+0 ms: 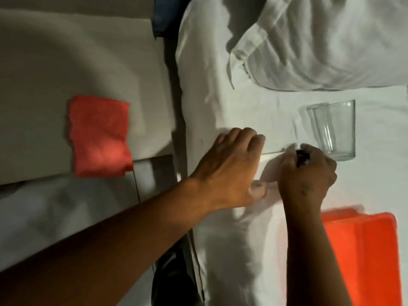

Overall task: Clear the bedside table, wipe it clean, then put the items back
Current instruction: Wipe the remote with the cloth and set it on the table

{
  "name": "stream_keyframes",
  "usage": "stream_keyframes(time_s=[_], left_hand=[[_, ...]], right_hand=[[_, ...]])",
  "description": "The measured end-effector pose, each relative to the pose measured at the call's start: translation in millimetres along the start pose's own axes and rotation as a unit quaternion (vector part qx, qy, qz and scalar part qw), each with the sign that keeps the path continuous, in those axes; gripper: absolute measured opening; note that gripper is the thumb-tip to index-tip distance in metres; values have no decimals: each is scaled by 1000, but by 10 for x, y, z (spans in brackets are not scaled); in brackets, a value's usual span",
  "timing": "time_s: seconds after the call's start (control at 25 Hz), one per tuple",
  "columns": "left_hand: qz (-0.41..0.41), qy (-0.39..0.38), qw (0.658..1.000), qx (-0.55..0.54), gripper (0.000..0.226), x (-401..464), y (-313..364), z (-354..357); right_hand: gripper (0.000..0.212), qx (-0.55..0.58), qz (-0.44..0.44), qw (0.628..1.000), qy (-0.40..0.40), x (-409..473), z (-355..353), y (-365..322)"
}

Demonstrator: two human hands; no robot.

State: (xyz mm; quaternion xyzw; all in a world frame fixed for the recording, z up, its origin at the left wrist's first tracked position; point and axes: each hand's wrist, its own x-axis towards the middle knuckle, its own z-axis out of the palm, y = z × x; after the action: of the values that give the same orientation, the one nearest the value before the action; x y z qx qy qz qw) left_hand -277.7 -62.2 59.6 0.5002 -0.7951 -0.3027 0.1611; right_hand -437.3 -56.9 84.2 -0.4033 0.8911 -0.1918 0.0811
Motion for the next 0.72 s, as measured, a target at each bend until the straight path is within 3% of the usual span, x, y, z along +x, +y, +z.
stream_keyframes(time_s=[0.12, 0.24, 0.32, 0.4, 0.44, 0.48, 0.56, 0.6, 0.64, 0.72], left_hand=[[52, -20, 994, 93, 66, 257, 215, 187], [66, -13, 996, 63, 62, 349, 236, 151], [49, -22, 998, -26, 74, 320, 76, 17], [-5, -18, 987, -162, 66, 185, -192, -199], [-42, -19, 965, -258, 61, 92, -376, -285], [-95, -28, 920, -379, 57, -40, -587, -378], [-203, -65, 751, -625, 42, -401, -1044, -589], [-246, -86, 669, -696, 44, -597, -1295, -672], [-268, -86, 624, -729, 53, -818, -1552, -752], [-296, -35, 581, -757, 61, -1184, -1913, -848]], right_hand=[[38, -1, 33, 999, -13, 135, 8, 83], [36, 73, 66, 995, -24, 250, 40, 106], [31, 183, 110, 975, -69, 245, 6, -60], [22, 269, 111, 948, -132, 158, 64, -378], [19, 286, 80, 943, -152, 80, 129, -574], [15, 297, 41, 940, -165, -12, 251, -775], [10, 306, -60, 925, -219, -319, 623, -1247], [9, 305, -105, 909, -263, -516, 844, -1502], [8, 309, -141, 888, -309, -724, 1083, -1730], [14, 307, -180, 855, -377, -1048, 1463, -2043]])
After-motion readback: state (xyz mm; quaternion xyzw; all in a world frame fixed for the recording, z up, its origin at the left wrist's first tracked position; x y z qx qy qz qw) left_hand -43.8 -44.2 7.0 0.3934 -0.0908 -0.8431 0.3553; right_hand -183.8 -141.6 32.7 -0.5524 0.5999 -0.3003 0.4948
